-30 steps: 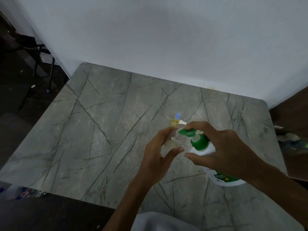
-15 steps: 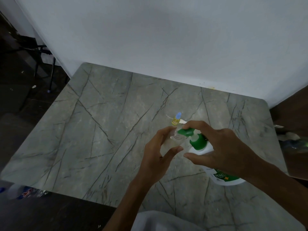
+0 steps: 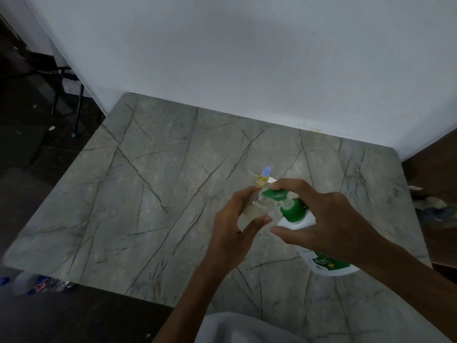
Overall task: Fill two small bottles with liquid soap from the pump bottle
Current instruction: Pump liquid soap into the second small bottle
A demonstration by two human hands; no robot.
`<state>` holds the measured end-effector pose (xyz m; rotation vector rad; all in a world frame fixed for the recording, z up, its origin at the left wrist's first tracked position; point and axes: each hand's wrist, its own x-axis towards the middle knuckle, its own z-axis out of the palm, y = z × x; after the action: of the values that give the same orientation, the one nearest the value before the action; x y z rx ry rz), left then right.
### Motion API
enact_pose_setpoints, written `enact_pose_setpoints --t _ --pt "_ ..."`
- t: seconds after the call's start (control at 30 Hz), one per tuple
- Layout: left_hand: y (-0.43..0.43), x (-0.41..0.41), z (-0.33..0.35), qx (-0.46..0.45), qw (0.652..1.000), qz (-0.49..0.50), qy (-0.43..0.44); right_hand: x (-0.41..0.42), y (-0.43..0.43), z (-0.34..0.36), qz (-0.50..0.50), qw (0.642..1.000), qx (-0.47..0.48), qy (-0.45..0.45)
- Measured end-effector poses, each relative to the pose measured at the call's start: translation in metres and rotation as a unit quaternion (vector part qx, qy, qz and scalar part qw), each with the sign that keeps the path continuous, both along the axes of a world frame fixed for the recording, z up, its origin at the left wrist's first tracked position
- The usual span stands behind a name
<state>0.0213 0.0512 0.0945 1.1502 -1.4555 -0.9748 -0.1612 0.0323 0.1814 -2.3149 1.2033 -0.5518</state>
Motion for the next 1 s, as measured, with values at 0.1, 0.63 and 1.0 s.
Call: enact_pose_setpoints --t 0.1,0.63,1.0 --pt "-0.001 0.001 0.002 -0.002 1.0 -0.003 0.002 0.001 0.0 0.002 0.0 1.0 0.005 -0.016" --pt "-0.004 0.002 0.006 -0.011 1.0 0.008 -0.001 0.008 -0.006 0.005 0.005 1.0 -0.005 -0.021" --pt "-0.009 0.005 0.004 0.07 0.994 -0.007 0.087 0.008 -0.011 0.01 0.013 0.999 0.035 -0.007"
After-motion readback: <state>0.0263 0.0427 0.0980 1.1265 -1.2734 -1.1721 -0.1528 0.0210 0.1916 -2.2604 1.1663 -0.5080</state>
